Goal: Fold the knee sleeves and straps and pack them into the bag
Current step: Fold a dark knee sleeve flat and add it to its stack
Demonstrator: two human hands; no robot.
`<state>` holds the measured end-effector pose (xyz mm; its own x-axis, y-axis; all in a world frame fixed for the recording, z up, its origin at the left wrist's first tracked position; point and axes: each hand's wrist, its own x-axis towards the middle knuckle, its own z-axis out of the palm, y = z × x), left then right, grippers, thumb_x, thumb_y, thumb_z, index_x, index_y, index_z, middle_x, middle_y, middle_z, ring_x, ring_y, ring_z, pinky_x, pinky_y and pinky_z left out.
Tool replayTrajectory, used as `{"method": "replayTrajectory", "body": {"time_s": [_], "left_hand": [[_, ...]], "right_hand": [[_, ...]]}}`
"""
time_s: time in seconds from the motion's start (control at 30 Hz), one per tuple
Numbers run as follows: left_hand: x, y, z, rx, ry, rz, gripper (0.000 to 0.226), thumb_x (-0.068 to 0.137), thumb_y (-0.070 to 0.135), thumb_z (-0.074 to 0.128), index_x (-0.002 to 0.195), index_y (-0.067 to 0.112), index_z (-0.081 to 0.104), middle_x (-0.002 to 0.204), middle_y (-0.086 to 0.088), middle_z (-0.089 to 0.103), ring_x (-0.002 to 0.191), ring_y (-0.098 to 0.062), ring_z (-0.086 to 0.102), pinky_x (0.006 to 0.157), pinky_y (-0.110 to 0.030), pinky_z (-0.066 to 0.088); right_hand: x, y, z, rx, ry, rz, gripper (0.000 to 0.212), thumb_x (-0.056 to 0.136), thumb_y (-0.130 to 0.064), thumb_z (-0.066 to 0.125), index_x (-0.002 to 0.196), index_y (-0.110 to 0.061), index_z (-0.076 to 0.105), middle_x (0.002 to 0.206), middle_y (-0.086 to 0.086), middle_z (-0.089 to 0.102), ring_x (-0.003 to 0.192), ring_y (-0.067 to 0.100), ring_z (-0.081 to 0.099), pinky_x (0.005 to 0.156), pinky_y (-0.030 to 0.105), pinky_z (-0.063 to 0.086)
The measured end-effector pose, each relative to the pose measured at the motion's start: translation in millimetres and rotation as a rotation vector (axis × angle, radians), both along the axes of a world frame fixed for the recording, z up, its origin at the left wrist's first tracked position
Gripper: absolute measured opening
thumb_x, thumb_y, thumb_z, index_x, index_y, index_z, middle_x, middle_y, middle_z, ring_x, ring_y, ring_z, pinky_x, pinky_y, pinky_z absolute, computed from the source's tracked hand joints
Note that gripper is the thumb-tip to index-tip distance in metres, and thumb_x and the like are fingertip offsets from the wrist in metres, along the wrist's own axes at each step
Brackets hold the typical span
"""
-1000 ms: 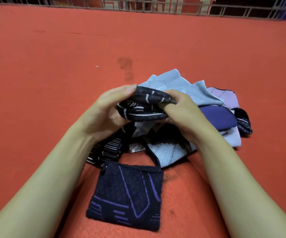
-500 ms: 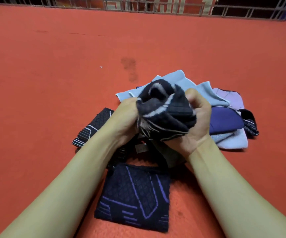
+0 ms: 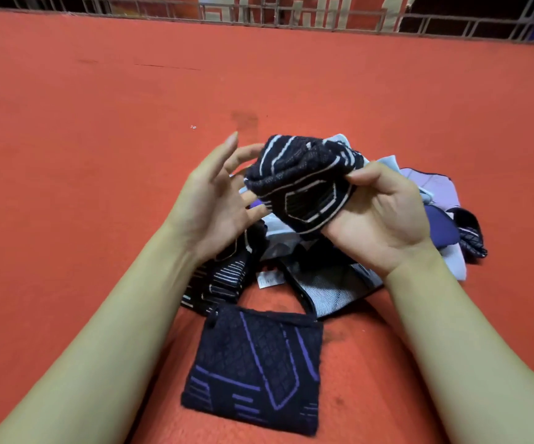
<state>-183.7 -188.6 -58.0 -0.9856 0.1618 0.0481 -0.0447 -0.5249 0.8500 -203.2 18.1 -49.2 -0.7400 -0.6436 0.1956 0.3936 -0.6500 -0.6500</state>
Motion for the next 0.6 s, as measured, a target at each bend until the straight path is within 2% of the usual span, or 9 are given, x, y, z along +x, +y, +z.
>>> {"method": "replayTrajectory", "body": {"time_s": [0.07, 0.13, 0.2, 0.27, 0.4, 0.5, 0.6], "left_hand": [[1.3, 2.3, 2.7, -0.080, 0.061, 0.022, 0.032, 0.100, 0.042, 0.056, 0.119, 0.018, 0.065, 0.120, -0.006, 0.065, 0.105, -0.023, 0.066, 0.094, -0.041, 0.055], [1.7, 3.8, -0.5, -0.194, 0.143, 0.032, 0.031, 0.098, 0.035, 0.057, 0.124, 0.018, 0.062, 0.118, -0.003, 0.066, 0.102, -0.020, 0.066, 0.090, -0.039, 0.057], [4.0, 4.5, -1.6, -0.308, 0.225, 0.028, 0.026, 0.100, 0.029, 0.056, 0.121, 0.016, 0.062, 0.113, -0.001, 0.067, 0.100, -0.017, 0.065, 0.092, -0.039, 0.057], [6.9, 1.8, -1.5, -0.401, 0.274, 0.026, 0.020, 0.103, 0.027, 0.058, 0.117, 0.015, 0.066, 0.113, -0.004, 0.070, 0.101, -0.016, 0.067, 0.096, -0.040, 0.057], [11.2, -4.7, -2.3, -0.565, 0.323, 0.102, 0.024, 0.099, 0.028, 0.067, 0.119, 0.015, 0.071, 0.119, -0.008, 0.074, 0.109, -0.020, 0.069, 0.101, -0.049, 0.057], [10.1, -5.2, -5.7, -0.655, 0.355, 0.138, 0.024, 0.096, 0.028, 0.070, 0.116, 0.016, 0.075, 0.122, -0.004, 0.074, 0.109, -0.018, 0.071, 0.100, -0.045, 0.058], [4.2, -5.6, -9.1, -0.725, 0.420, 0.267, 0.014, 0.089, 0.037, 0.075, 0.094, 0.024, 0.079, 0.124, 0.003, 0.072, 0.112, -0.014, 0.070, 0.099, -0.038, 0.057]], "right_hand": [[-1.3, 3.6, 1.2, -0.034, -0.038, 0.046, 0.050, 0.084, -0.005, 0.033, 0.115, 0.010, 0.070, 0.125, 0.027, 0.068, 0.120, 0.042, 0.064, 0.105, 0.056, 0.049], [-1.5, 5.7, 0.6, 0.021, 0.007, 0.014, 0.046, 0.079, -0.006, 0.045, 0.117, 0.006, 0.069, 0.126, 0.024, 0.066, 0.122, 0.039, 0.062, 0.107, 0.053, 0.049], [-4.0, 5.1, 0.1, 0.072, 0.052, -0.019, 0.058, 0.078, -0.009, 0.061, 0.134, 0.006, 0.056, 0.142, 0.025, 0.053, 0.139, 0.041, 0.049, 0.118, 0.053, 0.039], [-5.0, 3.3, -0.7, 0.156, 0.058, -0.075, 0.068, 0.087, -0.011, 0.063, 0.147, 0.012, 0.042, 0.155, 0.029, 0.040, 0.147, 0.043, 0.038, 0.122, 0.055, 0.031], [-6.8, 2.0, -6.9, 0.350, 0.138, -0.214, 0.054, 0.100, -0.014, 0.054, 0.147, 0.011, 0.044, 0.152, 0.034, 0.044, 0.142, 0.047, 0.043, 0.119, 0.058, 0.035], [-8.8, 2.0, -8.9, 0.416, 0.195, -0.252, 0.047, 0.104, -0.013, 0.053, 0.145, 0.010, 0.047, 0.146, 0.033, 0.052, 0.138, 0.046, 0.051, 0.116, 0.056, 0.041], [-7.8, 1.7, -7.1, 0.471, 0.229, -0.305, 0.039, 0.103, -0.014, 0.055, 0.137, 0.006, 0.057, 0.130, 0.021, 0.067, 0.119, 0.032, 0.067, 0.104, 0.045, 0.054]]}}
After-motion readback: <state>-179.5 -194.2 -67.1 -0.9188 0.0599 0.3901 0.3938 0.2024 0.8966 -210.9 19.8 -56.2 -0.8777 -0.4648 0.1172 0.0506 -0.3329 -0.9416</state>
